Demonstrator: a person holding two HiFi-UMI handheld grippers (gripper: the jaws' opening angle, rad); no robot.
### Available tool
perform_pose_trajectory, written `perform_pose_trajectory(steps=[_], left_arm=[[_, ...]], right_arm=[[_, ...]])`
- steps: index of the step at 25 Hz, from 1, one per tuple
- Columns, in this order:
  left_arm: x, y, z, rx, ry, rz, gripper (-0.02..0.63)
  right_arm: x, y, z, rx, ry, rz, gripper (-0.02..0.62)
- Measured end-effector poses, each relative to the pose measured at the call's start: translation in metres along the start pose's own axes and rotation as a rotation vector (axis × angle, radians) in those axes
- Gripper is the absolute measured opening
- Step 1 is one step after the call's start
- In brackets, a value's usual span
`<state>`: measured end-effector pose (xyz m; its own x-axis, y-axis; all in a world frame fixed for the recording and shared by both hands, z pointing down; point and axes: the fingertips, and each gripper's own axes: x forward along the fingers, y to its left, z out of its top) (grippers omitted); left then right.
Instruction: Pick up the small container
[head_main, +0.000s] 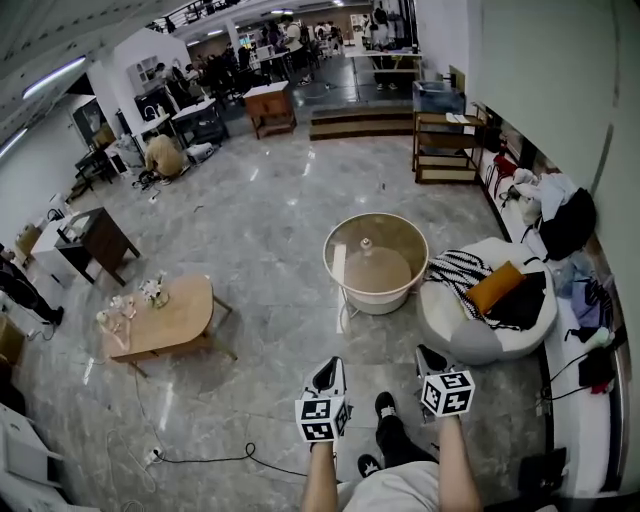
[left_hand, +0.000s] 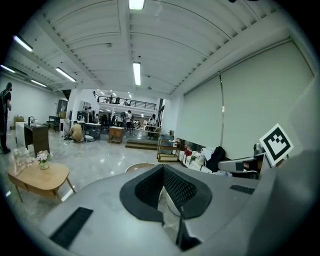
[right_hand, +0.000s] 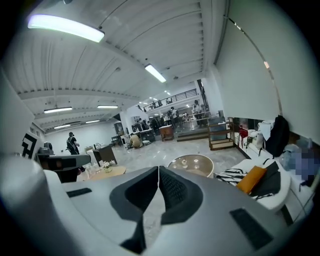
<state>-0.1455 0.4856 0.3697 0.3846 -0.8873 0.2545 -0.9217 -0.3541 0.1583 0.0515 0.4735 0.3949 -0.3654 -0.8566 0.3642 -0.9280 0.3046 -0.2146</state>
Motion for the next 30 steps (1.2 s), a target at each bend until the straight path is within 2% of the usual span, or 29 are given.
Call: perform_pose_trajectory(steps=[5,9,12,16,21,25,30], left_arm=[[0.028,0.007,0.019,0.06,-0.004,-0.013,0.006],[0.054,0.022,0.034,0.062,-0.002,0.012,0.006],[0.083,0.027,0.048,0.089,0.001,0.004,0.006],[0.122,0.03,0.061,0.078,-0.009,0.004,0.006],[0.166,0.052,0.069,0.078,0.049,0.033,0.006],[0.199,0.063,0.092,0.048,0.012,0.068,0.006],[0.243,0.058,0.116,0.079,-0.018,0.084,0.006]], right_arm=[[0.031,0.005,0.027,0.031,-0.032,0.105,0.069],[0.067,0.005,0.048,0.046,-0.023,0.144,0.069],[0.097,-0.01,0.063,0.04,-0.01,0.139,0.069],[0.133,-0.039,0.079,0.059,0.002,0.133,0.069],[0.172,-0.064,0.102,0.086,0.01,0.147,0.069],[0.198,-0.079,0.117,0.057,0.021,0.172,0.069],[0.224,-0.109,0.129,0.073,0.001,0.16,0.069]])
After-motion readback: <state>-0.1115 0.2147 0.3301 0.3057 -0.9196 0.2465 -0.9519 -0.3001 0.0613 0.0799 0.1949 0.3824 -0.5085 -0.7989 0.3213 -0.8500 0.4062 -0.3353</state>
